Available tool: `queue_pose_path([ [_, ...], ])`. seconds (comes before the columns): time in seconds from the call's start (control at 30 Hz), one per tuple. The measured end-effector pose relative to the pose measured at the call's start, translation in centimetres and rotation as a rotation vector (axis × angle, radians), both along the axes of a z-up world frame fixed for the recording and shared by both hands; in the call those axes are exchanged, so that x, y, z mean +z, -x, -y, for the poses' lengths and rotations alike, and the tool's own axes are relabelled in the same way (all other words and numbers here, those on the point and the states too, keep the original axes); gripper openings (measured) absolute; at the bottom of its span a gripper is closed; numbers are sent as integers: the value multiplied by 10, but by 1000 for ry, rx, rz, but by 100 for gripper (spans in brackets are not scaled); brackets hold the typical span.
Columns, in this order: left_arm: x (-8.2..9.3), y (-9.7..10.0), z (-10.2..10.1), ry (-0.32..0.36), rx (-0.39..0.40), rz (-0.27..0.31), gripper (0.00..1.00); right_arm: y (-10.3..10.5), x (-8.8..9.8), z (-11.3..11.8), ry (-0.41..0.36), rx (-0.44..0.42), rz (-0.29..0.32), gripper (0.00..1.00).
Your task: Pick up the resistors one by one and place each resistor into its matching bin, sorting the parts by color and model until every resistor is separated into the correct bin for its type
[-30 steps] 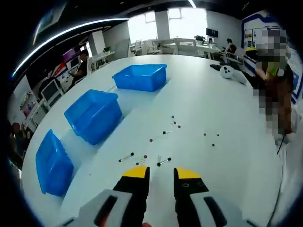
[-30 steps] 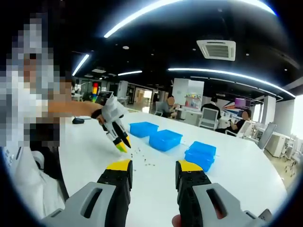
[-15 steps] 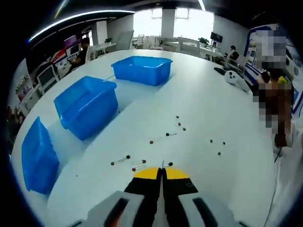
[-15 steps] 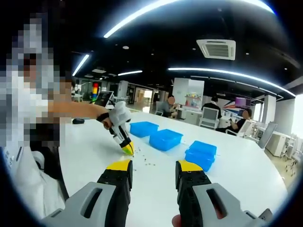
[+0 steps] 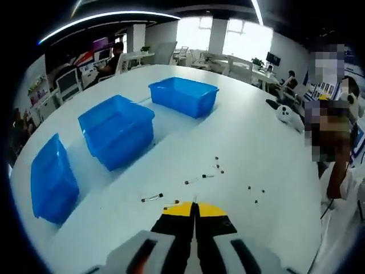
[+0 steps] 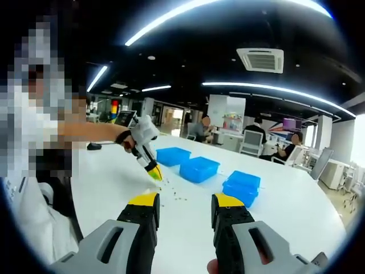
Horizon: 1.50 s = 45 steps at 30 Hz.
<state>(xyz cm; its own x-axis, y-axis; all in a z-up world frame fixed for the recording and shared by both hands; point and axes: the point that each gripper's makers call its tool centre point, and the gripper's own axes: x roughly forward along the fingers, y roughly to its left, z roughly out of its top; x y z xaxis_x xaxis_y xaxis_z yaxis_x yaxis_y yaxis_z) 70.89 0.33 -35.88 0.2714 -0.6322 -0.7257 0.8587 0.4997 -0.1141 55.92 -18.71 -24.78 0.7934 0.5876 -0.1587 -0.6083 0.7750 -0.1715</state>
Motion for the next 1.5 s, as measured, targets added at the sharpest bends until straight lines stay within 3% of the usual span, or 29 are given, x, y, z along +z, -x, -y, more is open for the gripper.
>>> queue_pose_path([
  [0.27, 42, 33, -5, 144, -2, 40, 3, 1, 3, 1, -1, 0, 5, 38],
  [0.37, 54, 48, -13, 203, 18, 82, 3, 2, 4, 0, -1, 0, 8, 38],
  [0.57, 71, 70, -41, 283, 94, 210, 3, 2, 4, 0, -3, -1, 8, 38],
  [0.73, 90, 88, -60, 398, 170, 316, 3, 1, 3, -1, -2, 0, 4, 38],
  [0.83, 94, 98, -71, 438, 208, 370, 3, 1, 2, -2, -1, -1, 1, 38],
  [1.0, 82, 113, -84, 450, 253, 401, 3, 1, 0, -4, 3, 3, -2, 38],
  [1.13, 89, 119, -92, 530, 299, 421, 3, 0, -2, -5, 3, 5, -6, 38],
  [1.2, 88, 123, -92, 535, 298, 422, 3, 0, -2, -5, 4, 7, -7, 38],
  [1.5, 100, 114, -89, 577, 329, 446, 3, 1, -1, -4, 4, 6, -5, 38],
])
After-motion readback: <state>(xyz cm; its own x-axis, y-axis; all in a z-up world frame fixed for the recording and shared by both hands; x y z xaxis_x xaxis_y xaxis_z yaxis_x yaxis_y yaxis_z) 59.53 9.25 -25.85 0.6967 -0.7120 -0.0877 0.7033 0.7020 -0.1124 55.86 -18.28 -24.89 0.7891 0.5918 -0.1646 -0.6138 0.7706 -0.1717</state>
